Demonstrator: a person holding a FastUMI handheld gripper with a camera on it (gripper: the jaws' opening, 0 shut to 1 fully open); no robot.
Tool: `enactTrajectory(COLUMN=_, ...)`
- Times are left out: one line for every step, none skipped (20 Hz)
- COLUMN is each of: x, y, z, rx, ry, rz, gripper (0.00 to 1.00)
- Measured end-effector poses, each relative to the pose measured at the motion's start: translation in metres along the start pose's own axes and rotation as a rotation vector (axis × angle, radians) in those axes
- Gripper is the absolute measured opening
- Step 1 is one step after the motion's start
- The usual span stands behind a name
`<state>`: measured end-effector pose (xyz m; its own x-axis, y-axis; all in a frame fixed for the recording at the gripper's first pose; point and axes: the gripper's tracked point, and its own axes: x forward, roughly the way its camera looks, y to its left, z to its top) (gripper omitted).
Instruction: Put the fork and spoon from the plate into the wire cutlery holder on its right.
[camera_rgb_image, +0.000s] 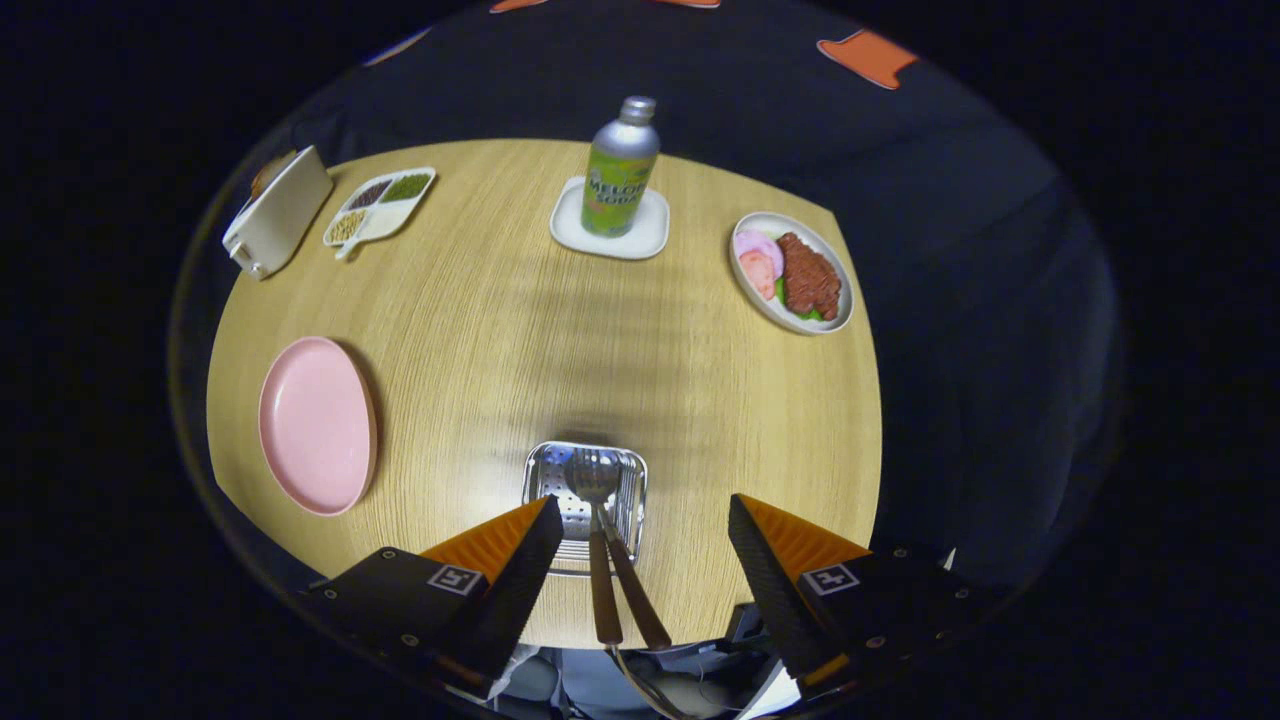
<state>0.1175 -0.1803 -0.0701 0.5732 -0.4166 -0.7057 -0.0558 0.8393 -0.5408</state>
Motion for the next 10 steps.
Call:
enactTrajectory(x=-0.007, y=-0.003, z=0.006, rx=0.029, ry=-0.067, rz=-0.015, gripper=1.00)
enactTrajectory(x=-0.016, y=-0.007, z=0.007, rx=0.052, ry=-0.108, rz=-0.031, gripper=1.00)
enactTrajectory(x=-0.025, y=-0.012, z=0.004, rx=0.079, ry=-0.143, rz=-0.049, gripper=1.00)
enactTrajectory(x=-0.033, y=-0.012, z=0.005, rx=0.113, ry=-0.188, rz=-0.049, gripper=1.00)
enactTrajectory(x=-0.041, y=-0.006, z=0.008, rx=0.154, ry=-0.233, rz=-0.033, gripper=1.00)
enactTrajectory(x=-0.049, y=-0.001, z=0.008, rx=0.205, ry=-0.279, rz=-0.014, gripper=1.00)
enactTrajectory(x=-0.057, y=0.004, z=0.010, rx=0.252, ry=-0.318, rz=0.015, gripper=1.00)
enactTrajectory(x=-0.066, y=0.007, z=0.011, rx=0.293, ry=-0.357, rz=0.044, gripper=1.00)
enactTrajectory(x=-0.073, y=0.006, z=0.010, rx=0.323, ry=-0.382, rz=0.064, gripper=1.00)
enactTrajectory(x=-0.079, y=0.006, z=0.008, rx=0.342, ry=-0.397, rz=0.073, gripper=1.00)
